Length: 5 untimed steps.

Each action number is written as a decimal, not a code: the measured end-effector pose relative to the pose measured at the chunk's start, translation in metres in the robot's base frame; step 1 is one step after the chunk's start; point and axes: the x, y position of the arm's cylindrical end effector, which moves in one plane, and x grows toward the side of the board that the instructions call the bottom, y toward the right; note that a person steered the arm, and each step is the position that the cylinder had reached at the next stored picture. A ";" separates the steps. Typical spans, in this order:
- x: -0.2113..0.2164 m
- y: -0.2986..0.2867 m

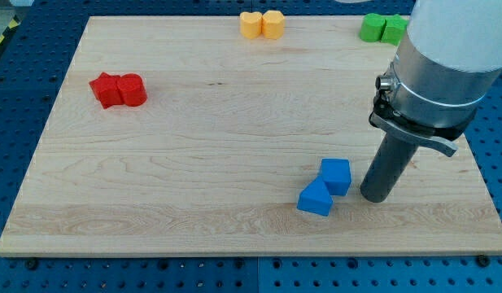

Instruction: Place your arm to the bottom right of the blue cube

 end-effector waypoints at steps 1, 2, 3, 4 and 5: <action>-0.004 -0.001; -0.018 -0.001; -0.031 -0.001; -0.011 0.022; 0.019 0.024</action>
